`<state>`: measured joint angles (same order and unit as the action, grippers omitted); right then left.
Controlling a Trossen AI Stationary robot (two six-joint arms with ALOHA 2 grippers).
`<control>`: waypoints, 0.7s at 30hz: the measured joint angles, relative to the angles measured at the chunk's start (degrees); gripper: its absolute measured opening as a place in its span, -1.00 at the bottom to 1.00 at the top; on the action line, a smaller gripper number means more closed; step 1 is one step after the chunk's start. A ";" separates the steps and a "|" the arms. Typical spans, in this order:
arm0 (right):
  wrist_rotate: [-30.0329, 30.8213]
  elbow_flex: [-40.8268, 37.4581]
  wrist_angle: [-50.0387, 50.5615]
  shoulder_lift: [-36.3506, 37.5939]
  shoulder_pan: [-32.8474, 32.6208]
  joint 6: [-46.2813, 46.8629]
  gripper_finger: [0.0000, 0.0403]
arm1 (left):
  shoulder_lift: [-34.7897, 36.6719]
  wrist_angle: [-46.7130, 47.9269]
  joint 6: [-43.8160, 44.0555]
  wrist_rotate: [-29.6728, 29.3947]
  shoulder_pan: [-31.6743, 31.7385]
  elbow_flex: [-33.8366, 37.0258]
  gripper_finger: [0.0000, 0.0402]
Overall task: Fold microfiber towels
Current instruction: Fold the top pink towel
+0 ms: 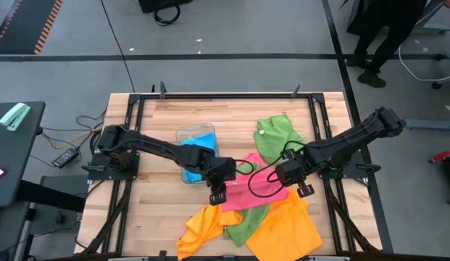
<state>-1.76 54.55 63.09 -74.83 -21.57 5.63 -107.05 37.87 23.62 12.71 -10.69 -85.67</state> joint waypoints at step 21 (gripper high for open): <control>-3.35 -6.48 -11.45 -0.02 -1.75 3.67 -0.97 | -4.30 0.08 -0.71 -0.70 -1.60 -0.02 -0.90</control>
<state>-5.11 48.07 51.65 -74.85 -23.32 9.30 -111.34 37.96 22.92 12.01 -12.29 -85.69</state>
